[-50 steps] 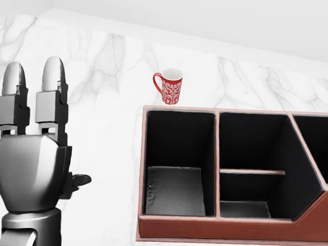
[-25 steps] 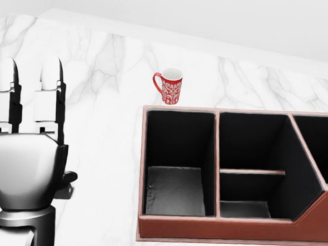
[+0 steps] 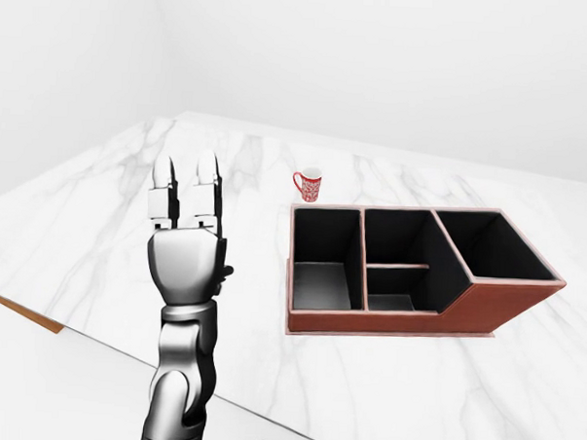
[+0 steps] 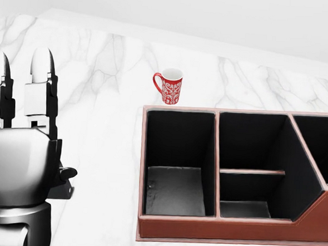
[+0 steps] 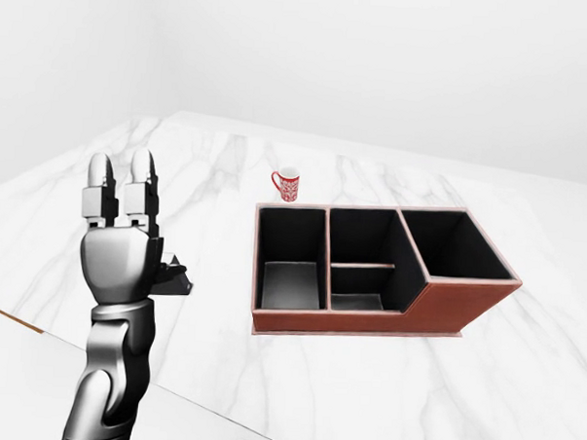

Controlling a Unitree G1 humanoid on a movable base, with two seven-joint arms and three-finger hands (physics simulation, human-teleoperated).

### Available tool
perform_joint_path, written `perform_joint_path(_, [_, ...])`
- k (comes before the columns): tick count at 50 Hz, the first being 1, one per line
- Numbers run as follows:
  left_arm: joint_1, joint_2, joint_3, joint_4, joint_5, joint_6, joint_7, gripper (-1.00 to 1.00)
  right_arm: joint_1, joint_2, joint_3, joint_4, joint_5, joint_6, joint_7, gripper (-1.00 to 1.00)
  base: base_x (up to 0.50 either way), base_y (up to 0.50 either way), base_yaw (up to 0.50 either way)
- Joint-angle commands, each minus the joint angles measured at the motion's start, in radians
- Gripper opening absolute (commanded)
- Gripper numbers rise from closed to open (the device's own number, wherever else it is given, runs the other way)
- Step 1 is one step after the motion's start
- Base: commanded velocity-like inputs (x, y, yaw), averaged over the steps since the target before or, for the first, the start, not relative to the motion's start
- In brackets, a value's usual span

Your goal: Pick up the book and place it in the left compartment of the caddy.

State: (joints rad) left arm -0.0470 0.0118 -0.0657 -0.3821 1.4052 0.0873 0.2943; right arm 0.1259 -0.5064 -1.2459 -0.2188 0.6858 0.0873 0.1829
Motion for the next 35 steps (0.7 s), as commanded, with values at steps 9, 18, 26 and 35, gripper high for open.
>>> perform_joint_path(9, [-0.017,0.002,0.007,-0.007,0.006,0.000,-0.024,1.00,-0.001,0.004,0.002,0.001,0.005,0.000,0.006,1.00,0.00,0.00,0.00])
perform_joint_path(18, [-0.063,0.026,0.044,0.119,-0.036,0.000,-0.085,1.00,0.007,0.013,-0.001,-0.020,0.005,0.000,0.024,1.00,0.00,0.00,0.00])
perform_joint_path(26, [-0.066,0.041,0.060,0.132,-0.067,0.000,-0.100,1.00,0.007,0.020,0.002,-0.028,-0.002,0.000,0.033,1.00,0.00,0.00,0.00])
perform_joint_path(35, [-0.084,0.075,0.092,0.200,-0.099,0.000,-0.168,1.00,0.011,0.029,0.004,-0.034,-0.008,0.000,0.050,1.00,0.00,0.00,0.00])
